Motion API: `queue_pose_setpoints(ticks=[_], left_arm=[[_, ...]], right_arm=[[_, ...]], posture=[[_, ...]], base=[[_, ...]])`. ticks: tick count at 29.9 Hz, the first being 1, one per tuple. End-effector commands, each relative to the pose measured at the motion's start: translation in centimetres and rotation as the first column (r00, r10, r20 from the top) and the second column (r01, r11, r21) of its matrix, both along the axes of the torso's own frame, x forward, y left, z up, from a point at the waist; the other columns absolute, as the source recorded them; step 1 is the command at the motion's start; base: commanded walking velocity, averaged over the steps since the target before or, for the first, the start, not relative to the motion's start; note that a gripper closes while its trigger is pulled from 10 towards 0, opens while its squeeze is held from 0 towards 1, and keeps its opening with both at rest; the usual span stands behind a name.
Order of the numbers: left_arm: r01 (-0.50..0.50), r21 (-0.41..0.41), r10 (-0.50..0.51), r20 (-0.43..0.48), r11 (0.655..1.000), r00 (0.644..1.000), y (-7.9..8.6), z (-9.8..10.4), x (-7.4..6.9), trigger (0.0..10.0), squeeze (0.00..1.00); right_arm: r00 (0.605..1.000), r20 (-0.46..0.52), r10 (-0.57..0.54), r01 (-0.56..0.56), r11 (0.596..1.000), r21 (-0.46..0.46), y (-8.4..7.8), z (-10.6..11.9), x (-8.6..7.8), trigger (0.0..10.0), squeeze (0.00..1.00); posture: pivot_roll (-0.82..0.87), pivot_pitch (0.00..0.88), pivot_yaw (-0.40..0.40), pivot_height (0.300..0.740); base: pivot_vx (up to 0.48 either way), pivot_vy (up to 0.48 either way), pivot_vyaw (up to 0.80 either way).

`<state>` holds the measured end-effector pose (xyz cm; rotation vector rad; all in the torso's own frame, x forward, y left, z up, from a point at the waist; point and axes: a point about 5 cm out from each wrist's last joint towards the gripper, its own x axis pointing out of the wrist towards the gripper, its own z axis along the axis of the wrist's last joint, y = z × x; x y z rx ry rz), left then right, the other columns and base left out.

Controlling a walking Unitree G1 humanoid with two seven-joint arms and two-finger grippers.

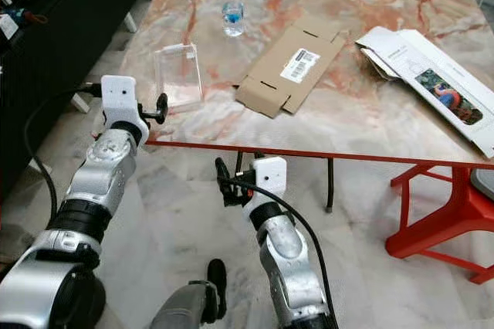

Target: Picking trash to rubbish bin

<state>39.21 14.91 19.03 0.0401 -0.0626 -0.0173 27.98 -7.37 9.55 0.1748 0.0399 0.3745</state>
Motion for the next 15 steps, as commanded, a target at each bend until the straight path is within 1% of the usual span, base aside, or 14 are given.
queue_pose_setpoints(ticks=[1, 2, 3, 5, 7, 9, 11, 13, 15], left_arm=[[0.034, 0.01, -0.034, 0.002, 0.999, 0.999, -0.5, -0.2, -0.1, 10.0, 0.0], [0.043, 0.009, -0.043, 0.009, 0.999, 0.999, -0.6, -0.3, -0.1, 10.0, 0.0], [0.06, 0.009, -0.06, 0.03, 0.998, 0.998, -1.0, -0.4, -0.5, 10.0, 0.0], [0.065, 0.009, -0.065, 0.036, 0.998, 0.997, -1.1, -0.4, -0.6, 10.0, 0.0], [0.067, 0.032, -0.069, 0.072, 0.997, 0.995, -1.3, -0.4, -1.2, 10.0, 0.0], [0.075, 0.039, -0.079, 0.111, 0.996, 0.991, -1.5, 0.0, -1.6, 10.0, 0.0], [0.075, 0.049, -0.081, 0.133, 0.996, 0.988, -1.6, 0.3, -1.7, 10.0, 0.0], [0.067, 0.054, -0.075, 0.152, 0.996, 0.985, -1.5, 0.8, -1.7, 10.0, 0.0], [0.062, 0.047, -0.068, 0.163, 0.997, 0.984, -1.5, 1.0, -1.8, 10.0, 0.0]], right_arm=[[0.999, -0.022, 0.029, -0.027, 0.997, 0.077, 2.2, 0.1, -0.9, 10.0, 0.0], [1.0, -0.019, 0.023, -0.022, 0.997, 0.077, 2.1, 0.2, -0.9, 10.0, 0.0], [1.0, -0.011, 0.001, 0.0, 0.996, 0.09, 1.7, 0.5, -0.6, 10.0, 0.0], [1.0, -0.008, -0.006, 0.007, 0.996, 0.094, 1.6, 0.6, -0.5, 10.0, 0.0], [1.0, 0.014, -0.026, 0.024, 0.996, 0.081, 1.2, 1.2, 0.0, 10.0, 0.0], [0.999, 0.034, -0.041, 0.037, 0.995, 0.095, 0.8, 1.9, 0.5, 10.0, 0.0], [0.998, 0.048, -0.044, 0.039, 0.993, 0.111, 0.7, 2.5, 0.8, 10.0, 0.0], [0.997, 0.072, -0.04, 0.033, 0.995, 0.094, 0.7, 3.1, 1.2, 10.0, 0.0], [0.996, 0.079, -0.041, 0.033, 0.995, 0.098, 0.8, 3.3, 1.2, 10.0, 0.0]], posture=[[0.13, 0.334, 0.113, 0.74], [0.13, 0.34, 0.117, 0.74], [0.13, 0.346, 0.12, 0.74], [0.13, 0.347, 0.121, 0.74], [0.13, 0.355, 0.121, 0.74], [0.13, 0.356, 0.118, 0.74], [0.13, 0.354, 0.115, 0.74], [0.13, 0.351, 0.112, 0.74], [0.14, 0.347, 0.111, 0.74]], base=[[0.0, 0.0, 0.0], [0.0, 0.0, 0.0], [0.0, 0.0, 0.0], [0.0, 0.0, 0.0], [0.0, 0.0, 0.0], [0.0, 0.0, 0.0], [0.0, 0.0, 0.0], [0.242, 0.0, -0.59], [0.255, 0.0, 0.0]])
